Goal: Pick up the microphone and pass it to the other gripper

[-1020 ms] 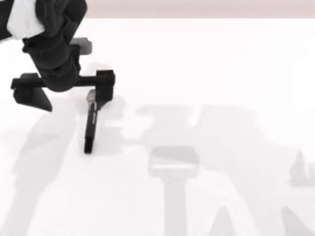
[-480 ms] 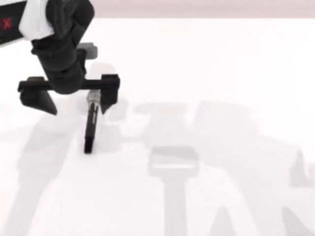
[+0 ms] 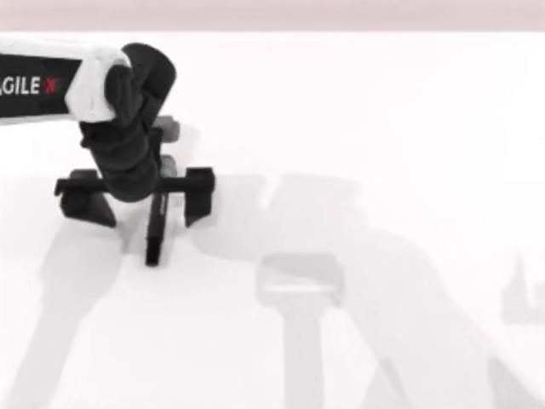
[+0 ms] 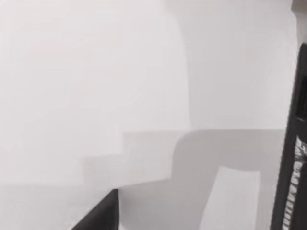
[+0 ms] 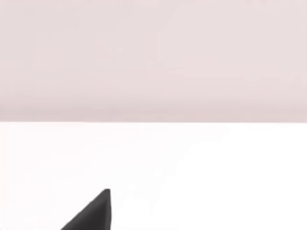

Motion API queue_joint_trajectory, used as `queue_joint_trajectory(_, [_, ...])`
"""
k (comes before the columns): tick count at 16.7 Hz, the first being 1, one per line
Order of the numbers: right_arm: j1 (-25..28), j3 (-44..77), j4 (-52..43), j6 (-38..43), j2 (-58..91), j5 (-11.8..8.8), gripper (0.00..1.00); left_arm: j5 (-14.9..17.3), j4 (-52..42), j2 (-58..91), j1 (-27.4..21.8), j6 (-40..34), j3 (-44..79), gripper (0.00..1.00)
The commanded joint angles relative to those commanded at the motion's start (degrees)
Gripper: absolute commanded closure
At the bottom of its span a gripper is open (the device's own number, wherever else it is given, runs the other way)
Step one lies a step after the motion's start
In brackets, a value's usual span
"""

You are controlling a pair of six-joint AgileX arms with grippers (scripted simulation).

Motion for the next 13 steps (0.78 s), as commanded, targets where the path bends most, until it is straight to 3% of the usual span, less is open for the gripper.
queue_joint_trajectory(5, [0.0,0.0,0.0,0.0,0.0,0.0,0.0,0.0,1.2,0.8,0.0,0.0,-0.6,0.0])
queue_joint_trajectory(13, [0.0,0.0,0.0,0.0,0.0,0.0,0.0,0.0,1.2,0.8,0.0,0.0,-0.6,0.6])
